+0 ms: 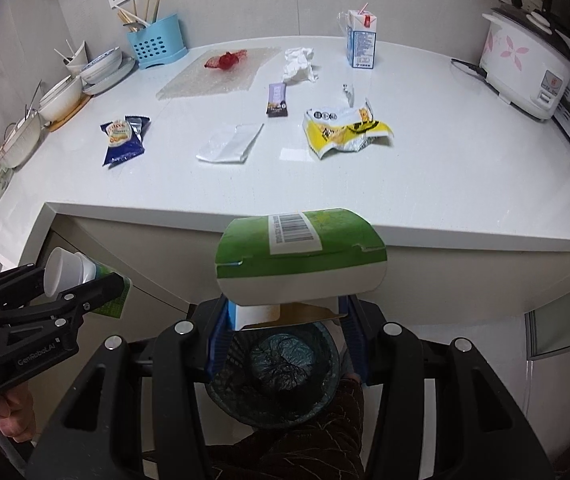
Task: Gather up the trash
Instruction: 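Carry the green box and white jar with both grippers toward the trash bin, then open both grippers over the trash bin, dropping the box and jar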
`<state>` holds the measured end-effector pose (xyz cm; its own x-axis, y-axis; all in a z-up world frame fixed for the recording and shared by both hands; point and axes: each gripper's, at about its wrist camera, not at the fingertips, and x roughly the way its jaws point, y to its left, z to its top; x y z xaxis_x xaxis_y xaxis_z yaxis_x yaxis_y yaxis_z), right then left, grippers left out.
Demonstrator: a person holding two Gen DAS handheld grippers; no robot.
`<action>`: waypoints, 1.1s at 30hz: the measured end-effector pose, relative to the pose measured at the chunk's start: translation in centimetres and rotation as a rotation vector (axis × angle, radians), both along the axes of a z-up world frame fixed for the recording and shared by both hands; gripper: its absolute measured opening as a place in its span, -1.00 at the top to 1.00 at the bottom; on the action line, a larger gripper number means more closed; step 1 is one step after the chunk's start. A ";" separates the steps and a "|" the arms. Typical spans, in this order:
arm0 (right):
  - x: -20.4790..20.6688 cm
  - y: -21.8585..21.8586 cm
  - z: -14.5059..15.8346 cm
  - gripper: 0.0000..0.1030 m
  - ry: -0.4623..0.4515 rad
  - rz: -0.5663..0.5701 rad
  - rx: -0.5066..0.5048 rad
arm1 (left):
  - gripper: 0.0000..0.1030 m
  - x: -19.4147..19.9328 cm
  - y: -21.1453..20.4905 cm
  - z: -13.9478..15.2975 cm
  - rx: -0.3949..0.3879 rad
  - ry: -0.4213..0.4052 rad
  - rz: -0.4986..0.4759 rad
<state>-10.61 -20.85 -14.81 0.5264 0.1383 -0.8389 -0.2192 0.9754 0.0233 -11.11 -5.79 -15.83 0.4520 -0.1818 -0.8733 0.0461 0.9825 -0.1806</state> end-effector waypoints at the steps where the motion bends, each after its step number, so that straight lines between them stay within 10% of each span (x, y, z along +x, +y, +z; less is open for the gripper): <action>1: -0.1 0.0 -0.4 0.12 0.001 0.002 -0.002 | 0.19 -0.1 0.0 -0.4 0.001 0.002 -0.001; 33: -0.3 3.3 -16.6 0.11 0.214 0.157 -0.044 | 0.19 -3.0 1.2 -12.0 0.014 0.118 0.038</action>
<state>-10.87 -17.54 -31.38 0.3116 0.1648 -0.9358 -0.3624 0.9310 0.0433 -14.16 -4.59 -27.86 0.3523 -0.1543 -0.9231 -0.0119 0.9855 -0.1693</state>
